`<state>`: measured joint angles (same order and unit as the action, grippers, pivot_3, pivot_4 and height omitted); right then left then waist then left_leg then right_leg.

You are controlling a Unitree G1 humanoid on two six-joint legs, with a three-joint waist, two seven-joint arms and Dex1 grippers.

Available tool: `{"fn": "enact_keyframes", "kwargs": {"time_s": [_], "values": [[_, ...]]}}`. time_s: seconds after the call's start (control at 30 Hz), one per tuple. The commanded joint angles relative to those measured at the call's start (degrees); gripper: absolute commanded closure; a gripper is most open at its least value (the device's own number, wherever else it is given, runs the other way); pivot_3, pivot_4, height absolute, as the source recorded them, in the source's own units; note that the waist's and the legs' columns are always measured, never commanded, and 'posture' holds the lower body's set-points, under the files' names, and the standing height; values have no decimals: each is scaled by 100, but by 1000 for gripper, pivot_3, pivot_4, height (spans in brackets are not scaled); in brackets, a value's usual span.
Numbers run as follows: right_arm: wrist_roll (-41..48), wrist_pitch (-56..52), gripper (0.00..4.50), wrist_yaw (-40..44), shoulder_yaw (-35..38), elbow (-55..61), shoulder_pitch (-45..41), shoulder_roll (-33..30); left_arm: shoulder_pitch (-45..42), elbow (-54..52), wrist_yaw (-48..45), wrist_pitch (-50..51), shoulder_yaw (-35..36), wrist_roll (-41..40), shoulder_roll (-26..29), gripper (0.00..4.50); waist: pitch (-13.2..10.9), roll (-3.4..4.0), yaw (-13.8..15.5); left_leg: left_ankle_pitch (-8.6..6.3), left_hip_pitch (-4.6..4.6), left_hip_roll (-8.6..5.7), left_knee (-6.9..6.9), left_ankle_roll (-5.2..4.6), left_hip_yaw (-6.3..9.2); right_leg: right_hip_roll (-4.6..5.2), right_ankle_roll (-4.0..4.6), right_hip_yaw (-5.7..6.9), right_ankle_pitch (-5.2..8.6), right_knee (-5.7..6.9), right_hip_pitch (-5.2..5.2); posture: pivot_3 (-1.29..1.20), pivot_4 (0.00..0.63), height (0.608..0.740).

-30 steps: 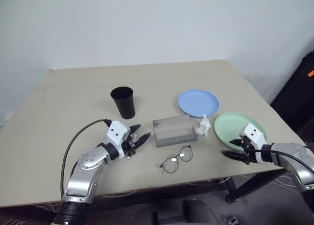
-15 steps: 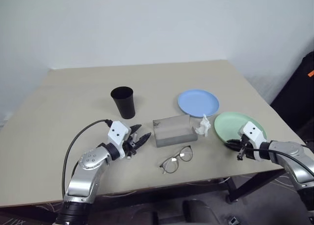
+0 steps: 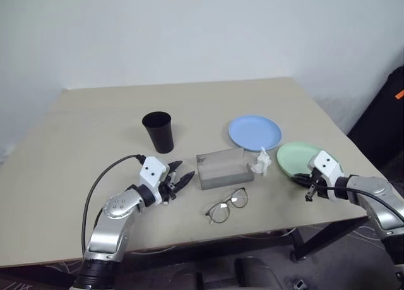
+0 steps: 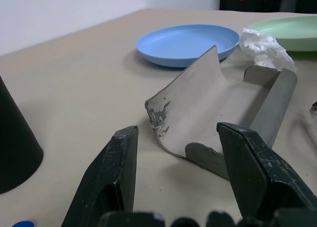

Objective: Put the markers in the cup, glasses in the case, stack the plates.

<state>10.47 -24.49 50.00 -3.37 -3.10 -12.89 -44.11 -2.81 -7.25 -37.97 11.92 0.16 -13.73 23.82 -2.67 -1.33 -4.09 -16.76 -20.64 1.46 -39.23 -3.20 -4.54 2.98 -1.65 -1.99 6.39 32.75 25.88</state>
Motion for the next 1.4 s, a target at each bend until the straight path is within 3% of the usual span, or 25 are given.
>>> {"fn": "enact_keyframes", "kwargs": {"time_s": [0.03,0.27,0.5,0.6,0.9,1.33,1.4], "values": [[-137,142,4470,-126,128,-124,-289,-15,-87,-134,23,-112,-8,2,-7,1861,0,0,1,0,0,0,0,0,1,0,0,0,0,0,0,0,0,740],[-505,845,4470,-433,116,-825,-1034,146,-145,-81,27,-120,-49,16,-31,1861,0,3,-1,1,-2,-4,2,-2,-1,0,0,-1,0,1,3,0,0,740],[-853,1878,4470,15,-307,-1693,-2089,304,-349,85,37,-139,-63,2,-46,1861,0,5,-6,13,0,-5,2,-23,3,-7,1,0,0,2,2,0,0,740],[-1046,2310,4470,232,-625,-2583,-2838,687,-543,197,39,-160,-98,-10,-117,1861,0,4,-25,14,3,-5,0,-25,-5,-9,1,-3,-1,2,1,0,0,740],[-1754,3547,4470,-181,-991,-5947,-4670,1847,-717,-87,47,43,-373,-49,-369,1861,2,8,-15,17,-2,-21,9,-32,-21,-10,16,-7,-12,5,-3,0,0,740],[-2022,3769,4470,-153,-925,-6964,-5085,2374,-521,-566,48,327,-446,-107,-325,1861,4,17,-28,16,1,-35,5,-38,23,-7,15,-14,-13,12,-9,0,0,740],[-2002,3745,4029,-193,-884,-6996,-5113,2421,-507,-590,59,344,-455,-103,-334,1861,4,18,-33,16,6,-35,3,-38,25,-7,15,-13,-13,13,-15,0,0,740]]}}
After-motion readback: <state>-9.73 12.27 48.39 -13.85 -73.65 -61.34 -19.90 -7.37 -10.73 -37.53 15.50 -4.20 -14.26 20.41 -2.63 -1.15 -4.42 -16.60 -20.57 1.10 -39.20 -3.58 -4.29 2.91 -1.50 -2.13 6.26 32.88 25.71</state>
